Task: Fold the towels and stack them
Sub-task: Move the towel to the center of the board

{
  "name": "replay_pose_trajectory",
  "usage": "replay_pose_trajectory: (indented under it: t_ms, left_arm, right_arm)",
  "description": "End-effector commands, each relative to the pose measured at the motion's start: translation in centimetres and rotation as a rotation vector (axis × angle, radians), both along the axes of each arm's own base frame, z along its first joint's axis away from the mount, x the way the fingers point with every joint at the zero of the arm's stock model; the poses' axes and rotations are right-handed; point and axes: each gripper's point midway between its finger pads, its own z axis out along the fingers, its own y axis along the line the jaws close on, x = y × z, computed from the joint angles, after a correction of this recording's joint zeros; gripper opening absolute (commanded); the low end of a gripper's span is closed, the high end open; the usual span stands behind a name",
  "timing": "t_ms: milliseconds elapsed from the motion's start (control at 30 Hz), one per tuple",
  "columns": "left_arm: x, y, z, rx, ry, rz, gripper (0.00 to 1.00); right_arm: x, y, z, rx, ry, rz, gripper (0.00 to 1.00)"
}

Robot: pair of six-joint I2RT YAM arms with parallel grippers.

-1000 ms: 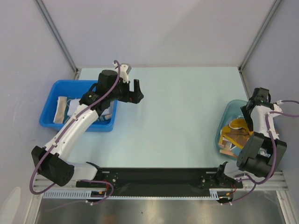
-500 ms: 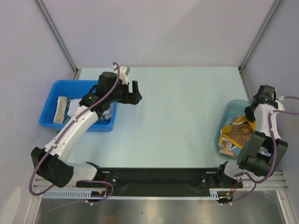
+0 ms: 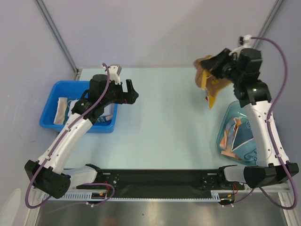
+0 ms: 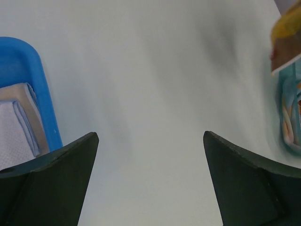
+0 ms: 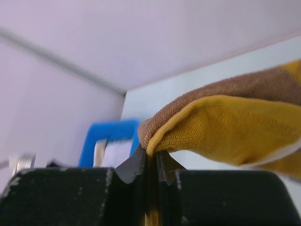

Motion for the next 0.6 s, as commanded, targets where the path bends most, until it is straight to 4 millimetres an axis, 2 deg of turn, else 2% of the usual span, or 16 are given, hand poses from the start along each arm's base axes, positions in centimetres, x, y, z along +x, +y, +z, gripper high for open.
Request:
replay_pose_trajectory:
  t_ms: [0, 33, 67, 100, 133, 167, 233, 267, 300, 367, 400, 467, 500, 567]
  left_arm:
    - [-0.5, 0.4, 1.4, -0.035, -0.020, 0.005, 1.00]
    - [-0.5, 0.7, 1.3, -0.024, -0.025, 0.017, 1.00]
    - [-0.7, 1.3, 1.1, -0.003, -0.036, 0.028, 1.00]
    - [-0.9, 1.6, 0.5, 0.013, -0.028, 0.035, 1.00]
    - [-1.0, 1.8, 0.2, 0.024, -0.025, 0.040, 1.00]
    - [-1.2, 2.0, -0.1, 0.041, -0.022, 0.035, 1.00]
    - [-1.5, 2.1, -1.1, 0.059, -0.008, 0.017, 0.99]
    - [-1.6, 2.1, -1.6, 0.072, 0.003, 0.013, 0.98]
    - [-1.6, 2.2, -2.3, 0.081, 0.017, 0.016, 0.97]
    - [-1.5, 2.2, -3.2, 0.093, 0.044, 0.014, 0.95]
    - [-1.4, 2.0, -3.7, 0.094, 0.058, 0.006, 0.94]
    - [-1.2, 1.5, -3.8, 0.082, 0.063, -0.006, 0.92]
    - [-1.1, 1.2, -3.9, 0.076, 0.069, -0.019, 0.90]
    - [-0.6, 0.1, -4.2, 0.045, 0.079, -0.054, 0.88]
  right_arm:
    - [-3.1, 8.2, -3.7, -0.033, 0.049, 0.287, 0.05]
    - [-3.7, 9.2, -7.6, -0.058, 0.121, 0.307, 0.06]
    - [-4.3, 10.1, -8.9, -0.066, 0.126, 0.325, 0.07]
    - [-5.4, 11.1, -11.2, -0.081, 0.153, 0.359, 0.11]
    - [-7.2, 12.3, -12.5, -0.094, 0.156, 0.403, 0.13]
    - [-8.6, 12.6, -17.9, -0.127, 0.239, 0.420, 0.15]
    - [-10.6, 12.7, -22.3, -0.173, 0.309, 0.438, 0.18]
    - [-11.9, 11.5, -27.1, -0.224, 0.408, 0.408, 0.19]
    - [-12.5, 10.8, -28.7, -0.246, 0.441, 0.390, 0.19]
    - [-13.4, 9.0, -31.1, -0.303, 0.486, 0.338, 0.22]
    - [-14.0, 8.3, -31.9, -0.320, 0.505, 0.328, 0.33]
    - [-14.5, 7.6, -31.3, -0.337, 0.497, 0.319, 0.45]
    - [-14.2, 7.7, -30.1, -0.334, 0.475, 0.313, 0.59]
    - [-14.0, 7.4, -28.9, -0.359, 0.459, 0.311, 0.66]
